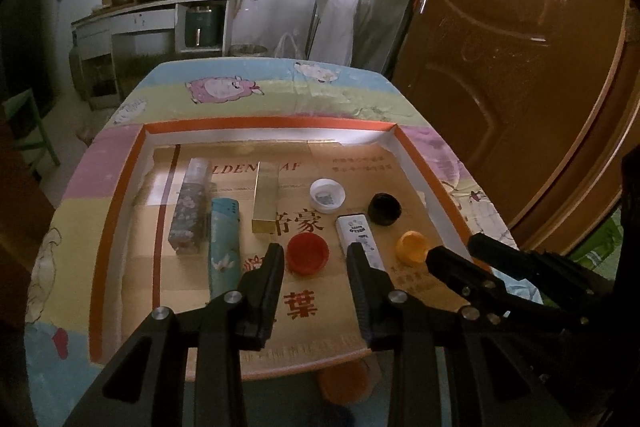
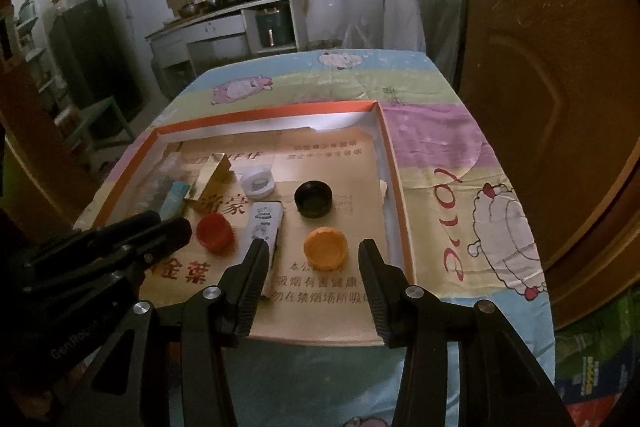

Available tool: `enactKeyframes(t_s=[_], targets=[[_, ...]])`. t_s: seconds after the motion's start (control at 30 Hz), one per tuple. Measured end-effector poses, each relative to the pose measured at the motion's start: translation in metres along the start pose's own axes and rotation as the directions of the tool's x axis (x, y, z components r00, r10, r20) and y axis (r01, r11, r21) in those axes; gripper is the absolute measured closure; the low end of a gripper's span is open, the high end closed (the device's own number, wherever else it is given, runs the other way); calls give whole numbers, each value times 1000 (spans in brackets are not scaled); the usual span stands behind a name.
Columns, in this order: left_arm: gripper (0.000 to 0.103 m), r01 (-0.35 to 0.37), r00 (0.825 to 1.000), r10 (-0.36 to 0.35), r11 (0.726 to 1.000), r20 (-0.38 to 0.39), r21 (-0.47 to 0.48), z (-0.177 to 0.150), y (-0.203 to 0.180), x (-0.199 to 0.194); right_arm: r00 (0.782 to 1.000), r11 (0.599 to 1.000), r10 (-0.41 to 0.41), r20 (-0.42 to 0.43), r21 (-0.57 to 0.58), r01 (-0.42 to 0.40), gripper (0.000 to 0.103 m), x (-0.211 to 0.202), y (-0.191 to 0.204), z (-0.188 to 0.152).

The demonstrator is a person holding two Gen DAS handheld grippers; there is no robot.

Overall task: Organize rigid objects
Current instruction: 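Open the right gripper releasing the orange cap while the left gripper releases the red cap, then move both grippers back out of the tray toward the blue and orange caps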

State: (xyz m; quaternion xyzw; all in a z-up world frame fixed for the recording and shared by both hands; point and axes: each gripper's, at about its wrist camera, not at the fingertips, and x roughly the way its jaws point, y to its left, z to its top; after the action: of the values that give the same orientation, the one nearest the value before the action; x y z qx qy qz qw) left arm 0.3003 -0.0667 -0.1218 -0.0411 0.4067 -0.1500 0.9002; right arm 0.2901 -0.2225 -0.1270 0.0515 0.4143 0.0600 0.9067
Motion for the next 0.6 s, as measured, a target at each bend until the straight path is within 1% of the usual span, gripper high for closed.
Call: enactKeyframes(t_s=[0.6], targets=[[70,4,999,-4,1000,53,6,-14,-3,-50,999,1000,5,54,-17,-4,55,-51,16,-14]])
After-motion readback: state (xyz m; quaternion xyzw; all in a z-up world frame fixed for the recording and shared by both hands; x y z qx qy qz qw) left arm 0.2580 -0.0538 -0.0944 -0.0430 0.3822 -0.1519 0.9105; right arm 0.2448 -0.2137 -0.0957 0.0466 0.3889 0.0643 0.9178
